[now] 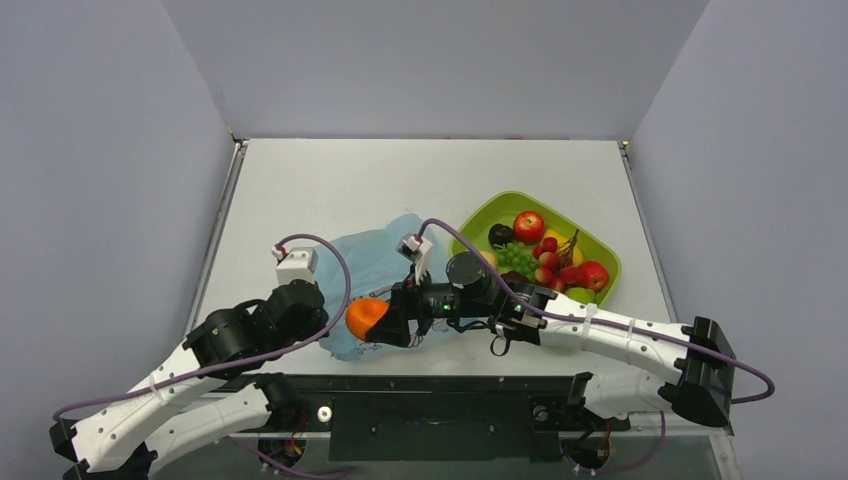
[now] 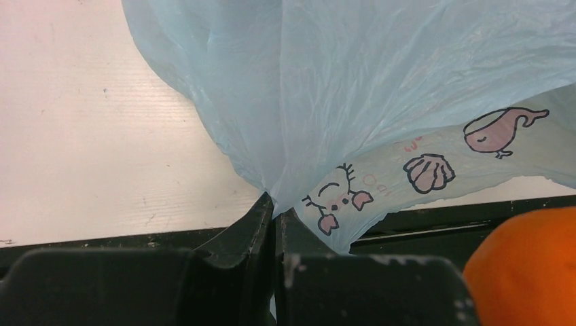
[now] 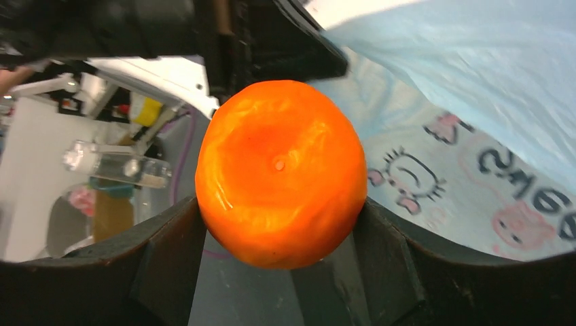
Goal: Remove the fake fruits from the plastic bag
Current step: Take out the fake fruit from the plastic bag.
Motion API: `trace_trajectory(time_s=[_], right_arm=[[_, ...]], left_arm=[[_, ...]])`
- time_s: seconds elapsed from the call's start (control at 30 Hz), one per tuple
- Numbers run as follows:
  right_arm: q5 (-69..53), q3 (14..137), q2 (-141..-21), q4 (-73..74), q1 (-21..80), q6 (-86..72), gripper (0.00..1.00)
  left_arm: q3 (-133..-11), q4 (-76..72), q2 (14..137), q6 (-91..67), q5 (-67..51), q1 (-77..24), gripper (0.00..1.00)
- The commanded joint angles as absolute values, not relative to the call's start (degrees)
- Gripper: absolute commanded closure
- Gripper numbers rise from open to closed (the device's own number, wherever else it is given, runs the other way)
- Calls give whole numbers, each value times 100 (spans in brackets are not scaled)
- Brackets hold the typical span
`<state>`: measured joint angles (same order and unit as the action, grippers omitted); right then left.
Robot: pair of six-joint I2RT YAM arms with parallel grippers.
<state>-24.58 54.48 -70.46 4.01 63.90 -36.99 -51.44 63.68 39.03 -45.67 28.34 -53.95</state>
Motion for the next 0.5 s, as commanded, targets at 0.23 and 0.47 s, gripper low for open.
trace_trajectory(time_s=[0.23, 0.47], right_arm=[[-752, 5801, -6871, -299, 5945, -4064, 100], [-286, 5602, -6229, 851, 4343, -3762, 100]], left_arm=[[-5295, 6297, 3815, -4534, 3026, -5365, 100], [-5319, 5444, 4179, -3897, 3108, -5323, 100]])
